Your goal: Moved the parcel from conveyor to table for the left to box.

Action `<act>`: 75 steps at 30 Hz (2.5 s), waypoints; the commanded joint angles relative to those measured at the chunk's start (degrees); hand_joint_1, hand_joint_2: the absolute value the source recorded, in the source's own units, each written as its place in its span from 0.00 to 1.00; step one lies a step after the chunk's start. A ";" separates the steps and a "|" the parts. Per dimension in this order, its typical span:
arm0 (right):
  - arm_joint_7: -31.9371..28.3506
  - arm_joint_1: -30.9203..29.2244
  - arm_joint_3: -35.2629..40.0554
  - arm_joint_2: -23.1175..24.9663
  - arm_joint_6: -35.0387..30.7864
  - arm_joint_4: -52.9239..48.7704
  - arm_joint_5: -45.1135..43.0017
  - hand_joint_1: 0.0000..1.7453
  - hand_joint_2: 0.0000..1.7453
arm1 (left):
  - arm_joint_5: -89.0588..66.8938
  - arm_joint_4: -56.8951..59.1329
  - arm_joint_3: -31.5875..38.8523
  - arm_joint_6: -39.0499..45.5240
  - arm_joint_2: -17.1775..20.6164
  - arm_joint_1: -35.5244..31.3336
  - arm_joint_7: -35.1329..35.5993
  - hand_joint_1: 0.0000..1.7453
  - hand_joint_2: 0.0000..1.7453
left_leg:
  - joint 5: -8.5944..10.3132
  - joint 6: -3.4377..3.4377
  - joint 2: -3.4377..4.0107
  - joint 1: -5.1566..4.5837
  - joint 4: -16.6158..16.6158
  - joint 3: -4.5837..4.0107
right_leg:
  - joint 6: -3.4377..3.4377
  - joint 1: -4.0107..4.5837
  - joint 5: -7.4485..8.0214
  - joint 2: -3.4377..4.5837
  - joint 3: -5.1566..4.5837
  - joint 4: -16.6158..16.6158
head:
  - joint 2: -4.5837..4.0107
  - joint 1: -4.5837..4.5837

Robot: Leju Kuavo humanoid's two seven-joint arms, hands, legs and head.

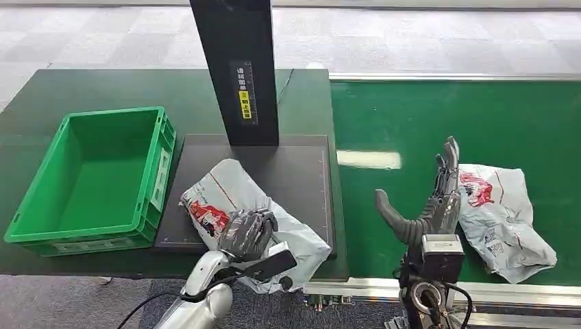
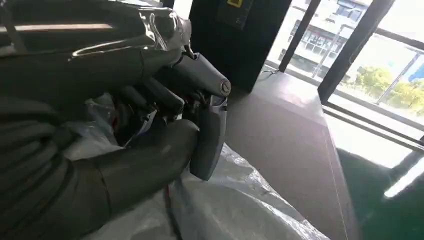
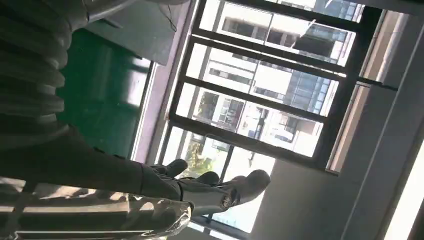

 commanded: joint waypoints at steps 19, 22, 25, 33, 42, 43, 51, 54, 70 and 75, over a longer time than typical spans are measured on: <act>0.18 1.00 -2.59 -1.39 0.23 0.79 -0.25 0.00 1.00 | -5.54 -20.08 1.98 1.27 10.06 0.96 -2.13 0.00 1.00 | 0.01 0.00 0.00 0.00 -0.06 0.09 | -0.02 0.00 0.00 0.00 0.07 -0.04 | 0.00 -0.02; 0.12 0.06 -3.34 -1.90 0.68 1.48 -0.38 0.00 1.00 | -9.53 -16.39 -1.91 -4.85 12.77 0.06 0.52 0.00 1.00 | 0.03 0.00 -0.05 -0.02 -0.07 0.12 | -0.01 -0.01 0.00 -0.05 0.10 -0.05 | 0.00 0.00; 0.11 0.29 -3.93 -2.40 0.47 1.54 -0.45 0.00 1.00 | -11.22 -15.95 -4.08 -12.82 15.21 -0.44 3.21 0.00 1.00 | 0.01 0.01 0.03 -0.02 -0.07 0.12 | -0.01 -0.01 0.01 0.03 0.08 -0.05 | 0.00 -0.02; 1.15 3.19 -4.58 -2.28 0.45 -0.79 0.52 0.00 1.00 | -13.16 -13.78 -5.09 -18.10 19.34 -4.67 6.09 0.00 1.00 | 0.03 -0.02 -0.07 0.02 -0.06 0.10 | -0.04 0.03 -0.01 -0.08 0.08 -0.06 | 0.00 0.00; 2.35 2.43 -4.46 -1.39 0.38 -0.46 1.70 0.00 1.00 | -15.76 -3.90 -6.34 -17.78 18.17 -9.38 9.52 0.43 1.00 | 0.04 0.01 0.00 -0.01 -0.08 0.15 | -0.02 0.00 0.01 0.00 0.13 -0.06 | 0.00 0.02; 2.35 2.43 -4.46 -1.39 0.38 -0.46 1.70 0.00 1.00 | -15.76 -3.90 -6.34 -17.78 18.17 -9.38 9.52 1.00 1.00 | 0.04 0.01 -0.02 0.00 -0.11 0.20 | -0.02 0.01 0.01 -0.02 0.20 -0.10 | 0.00 0.02; 3.13 4.13 -4.91 -1.97 0.88 -3.08 2.16 0.00 1.00 | -15.17 -8.42 -6.75 -15.81 19.85 -7.10 8.20 1.00 1.00 | 0.01 0.00 0.02 0.00 -0.05 0.15 | -0.03 0.01 -0.01 0.01 0.11 -0.04 | 0.00 0.00; 3.13 4.56 -5.08 -2.26 1.16 -3.49 2.11 0.00 1.00 | -14.67 -9.31 -6.97 -15.99 20.50 -6.73 7.61 1.00 1.00 | 0.00 0.00 0.04 0.01 -0.06 0.17 | -0.02 0.02 -0.01 0.03 0.13 -0.05 | 0.00 0.00; 3.21 6.66 -5.49 -0.75 2.85 -6.16 2.68 0.00 1.00 | -19.23 -16.23 -4.14 11.85 19.94 -6.44 7.75 1.00 1.00 | 0.01 0.00 -0.03 0.02 0.00 0.04 | -0.02 0.04 -0.02 -0.04 0.01 0.00 | 0.00 0.00; 3.39 6.84 -5.14 -1.06 2.36 -5.99 2.71 0.00 1.00 | -20.57 -19.90 -0.83 23.21 20.04 -6.72 6.57 1.00 1.00 | 0.00 0.00 -0.04 0.03 -0.01 0.05 | -0.03 0.05 -0.02 -0.03 0.06 -0.02 | 0.00 0.02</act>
